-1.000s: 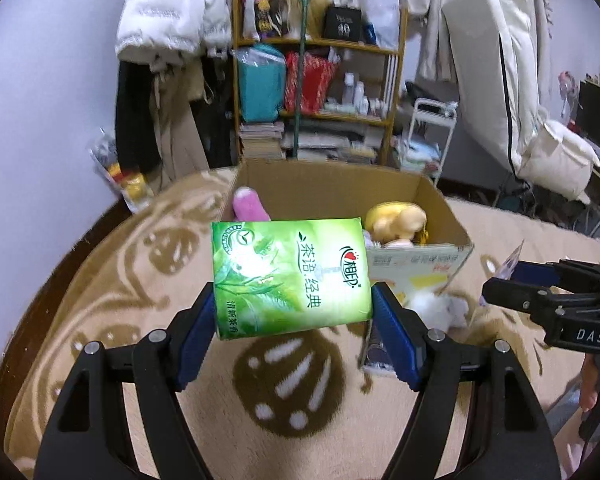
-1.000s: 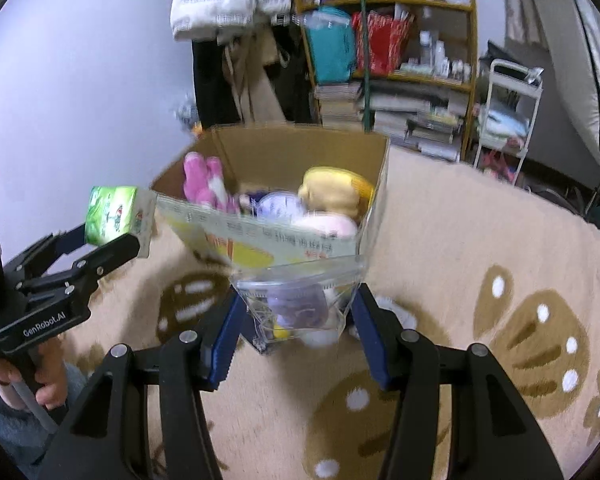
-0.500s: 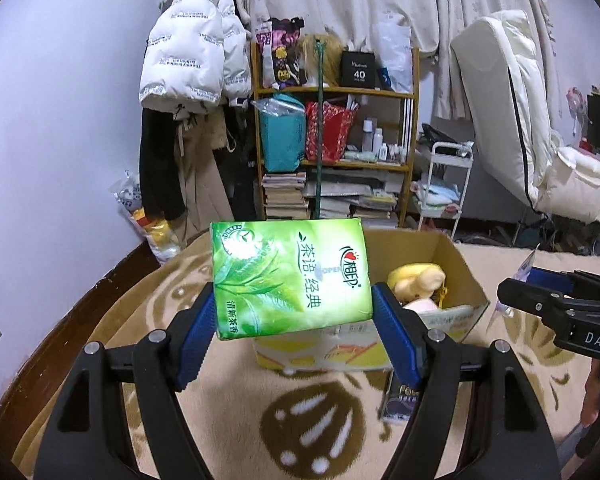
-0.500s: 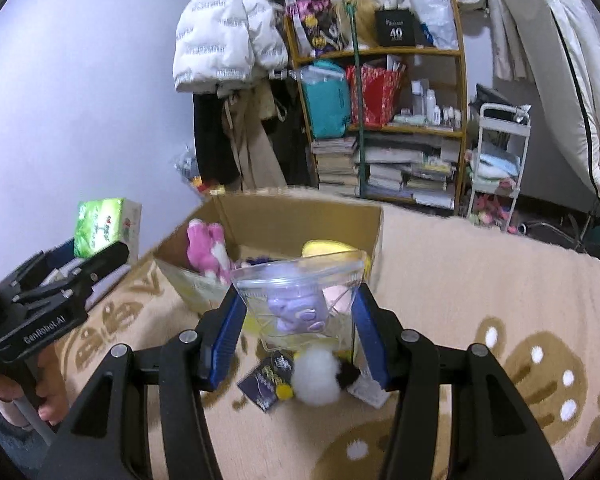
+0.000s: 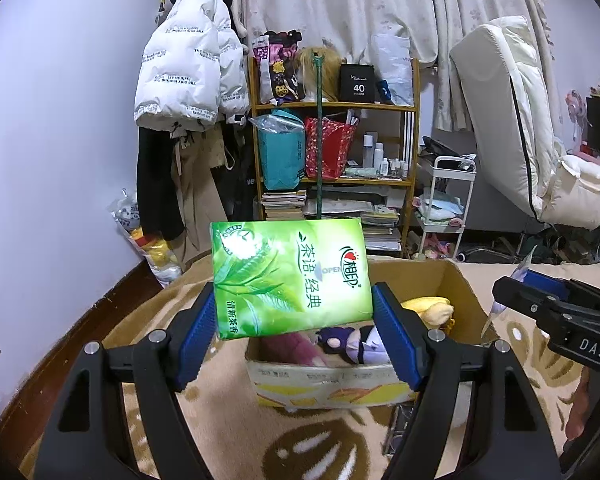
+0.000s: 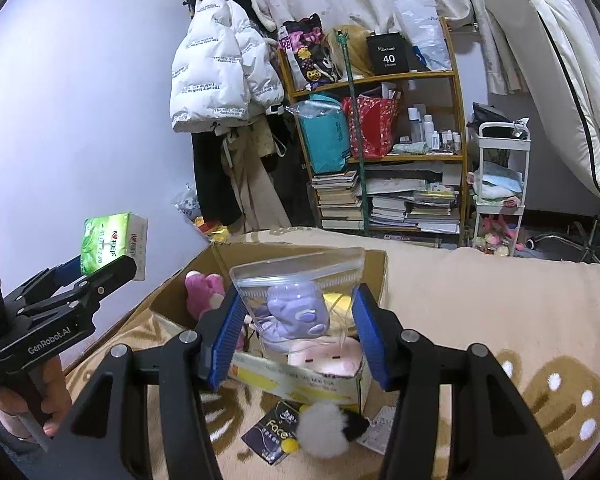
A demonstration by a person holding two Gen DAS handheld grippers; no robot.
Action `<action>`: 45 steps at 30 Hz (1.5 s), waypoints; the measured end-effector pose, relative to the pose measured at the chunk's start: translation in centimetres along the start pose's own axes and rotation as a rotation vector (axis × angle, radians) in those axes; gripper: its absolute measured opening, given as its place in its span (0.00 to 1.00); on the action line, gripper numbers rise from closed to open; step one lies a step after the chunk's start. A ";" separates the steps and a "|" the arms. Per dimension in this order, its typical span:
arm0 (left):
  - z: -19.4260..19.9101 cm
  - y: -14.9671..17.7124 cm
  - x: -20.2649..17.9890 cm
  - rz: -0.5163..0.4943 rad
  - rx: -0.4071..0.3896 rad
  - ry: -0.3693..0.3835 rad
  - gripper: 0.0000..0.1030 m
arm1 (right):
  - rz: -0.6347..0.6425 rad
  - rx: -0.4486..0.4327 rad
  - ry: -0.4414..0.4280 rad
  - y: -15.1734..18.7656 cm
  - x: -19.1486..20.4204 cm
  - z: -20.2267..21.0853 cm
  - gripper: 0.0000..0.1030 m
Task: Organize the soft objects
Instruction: 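Lift the bagged plush and green tissue pack and carry them over the box, then open both tools to drop the bagged plush and green tissue pack into the box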
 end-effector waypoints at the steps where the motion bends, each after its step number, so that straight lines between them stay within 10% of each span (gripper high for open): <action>1: -0.2 -0.2 0.0 -0.007 -0.003 -0.003 0.72 | 0.000 -0.004 0.002 -0.1 0.0 -0.1 0.56; 45: -6.3 4.9 0.1 -0.038 0.184 -0.026 0.75 | -0.047 0.110 -0.013 2.7 -1.6 -4.7 0.67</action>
Point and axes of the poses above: each gripper's, at about its wrist camera, not at the fingertips, and z roughly against the way its jaws point, x to its left, y to its underside, the point moved 7 cm from there along -z, roughly the way its jaws point, and after that the axes turned 3 degrees about -x, right-handed, at the moved point
